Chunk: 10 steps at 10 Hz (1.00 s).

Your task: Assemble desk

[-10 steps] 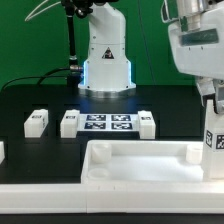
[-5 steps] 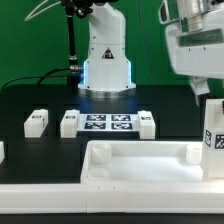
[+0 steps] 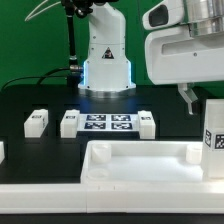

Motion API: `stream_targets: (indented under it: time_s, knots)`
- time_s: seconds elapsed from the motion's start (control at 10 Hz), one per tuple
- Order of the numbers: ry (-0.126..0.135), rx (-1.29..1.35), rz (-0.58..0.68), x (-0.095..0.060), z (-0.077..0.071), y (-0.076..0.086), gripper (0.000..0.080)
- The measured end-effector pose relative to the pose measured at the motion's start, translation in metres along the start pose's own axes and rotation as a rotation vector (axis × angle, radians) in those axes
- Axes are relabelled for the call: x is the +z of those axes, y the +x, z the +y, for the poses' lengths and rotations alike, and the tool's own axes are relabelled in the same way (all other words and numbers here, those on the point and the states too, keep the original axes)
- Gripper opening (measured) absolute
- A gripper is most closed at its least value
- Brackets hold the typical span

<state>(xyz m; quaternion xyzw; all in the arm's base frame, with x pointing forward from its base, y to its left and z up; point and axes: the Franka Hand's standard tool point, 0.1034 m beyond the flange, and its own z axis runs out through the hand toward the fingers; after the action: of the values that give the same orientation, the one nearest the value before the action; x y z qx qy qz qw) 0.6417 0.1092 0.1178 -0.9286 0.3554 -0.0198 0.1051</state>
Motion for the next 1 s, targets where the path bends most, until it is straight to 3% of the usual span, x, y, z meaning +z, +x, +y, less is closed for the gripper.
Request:
stream_targets:
  time_s: [0.2, 0.3, 0.4, 0.5, 0.6, 0.7, 0.8, 1.0]
  knots:
    - [-0.085, -0.473, -0.031, 0.005, 0.005, 0.002, 0.0649]
    - [-0.098, -0.616, -0.053, 0.011, 0.002, 0.005, 0.0649]
    - [-0.099, -0.594, -0.053, 0.015, -0.002, 0.0, 0.0649]
    - [-0.096, -0.572, -0.052, 0.015, -0.002, 0.001, 0.0527]
    - [-0.097, -0.573, -0.052, 0.014, -0.001, 0.002, 0.0527]
    - [-0.097, -0.533, -0.05, 0.015, -0.002, 0.002, 0.0388]
    - [-0.105, -0.46, -0.046, 0.015, 0.002, 0.004, 0.0304]
    - [-0.107, -0.316, -0.037, 0.014, 0.003, 0.006, 0.0301]
